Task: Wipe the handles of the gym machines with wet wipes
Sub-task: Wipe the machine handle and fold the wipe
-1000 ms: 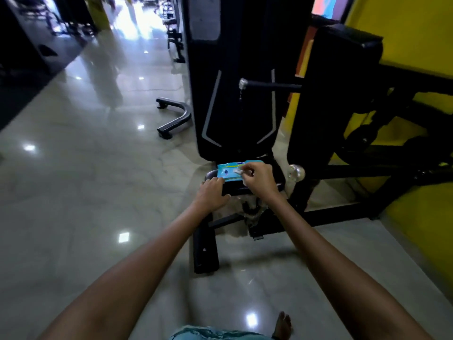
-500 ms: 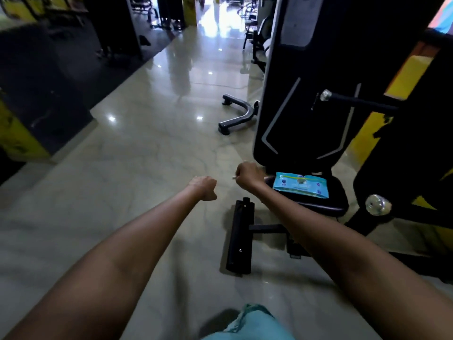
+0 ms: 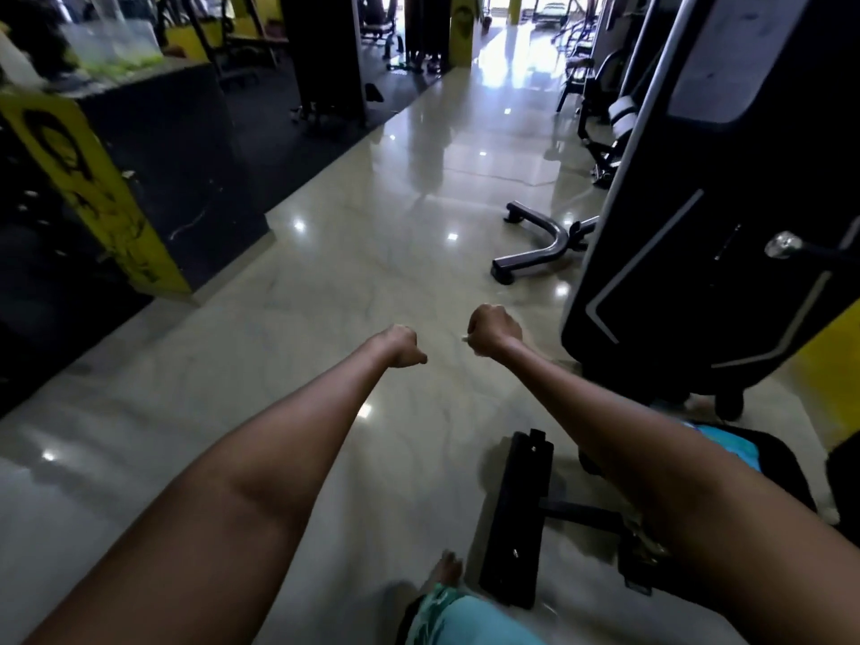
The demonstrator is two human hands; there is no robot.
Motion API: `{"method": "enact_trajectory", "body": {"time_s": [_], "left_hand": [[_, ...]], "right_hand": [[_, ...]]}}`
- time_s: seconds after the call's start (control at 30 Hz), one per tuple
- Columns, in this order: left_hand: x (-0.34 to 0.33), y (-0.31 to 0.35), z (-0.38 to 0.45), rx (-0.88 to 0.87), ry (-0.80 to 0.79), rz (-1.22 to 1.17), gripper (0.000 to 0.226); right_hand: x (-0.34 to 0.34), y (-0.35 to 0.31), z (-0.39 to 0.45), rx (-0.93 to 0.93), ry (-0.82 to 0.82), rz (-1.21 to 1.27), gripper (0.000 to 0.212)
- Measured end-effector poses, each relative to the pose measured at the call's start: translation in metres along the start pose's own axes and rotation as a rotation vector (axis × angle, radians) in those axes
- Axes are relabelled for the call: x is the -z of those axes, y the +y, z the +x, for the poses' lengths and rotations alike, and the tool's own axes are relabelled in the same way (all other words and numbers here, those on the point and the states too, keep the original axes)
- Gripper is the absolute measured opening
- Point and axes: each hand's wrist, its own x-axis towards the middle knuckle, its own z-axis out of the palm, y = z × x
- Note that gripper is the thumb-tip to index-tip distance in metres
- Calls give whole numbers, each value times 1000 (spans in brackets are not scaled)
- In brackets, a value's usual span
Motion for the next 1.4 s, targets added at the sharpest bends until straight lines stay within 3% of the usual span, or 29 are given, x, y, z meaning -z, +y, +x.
{"method": "enact_trajectory", "body": {"time_s": [0.37, 0.83, 1.03, 1.3, 1.4], "left_hand": [[91, 39, 193, -176, -92, 167, 45], [155, 157, 404, -657, -161, 405, 41], [194, 231, 462, -937, -178, 507, 40], [195, 347, 485, -1279, -253, 595, 35], [192, 400, 486, -1361, -290, 592, 32]], "right_hand": [[43, 37, 178, -161, 4, -30, 17], [96, 125, 326, -499, 172, 2, 13], [141, 162, 351, -700, 287, 116, 15], [194, 226, 328, -939, 491, 187, 47], [224, 252, 316, -1000, 538, 126, 39]]}}
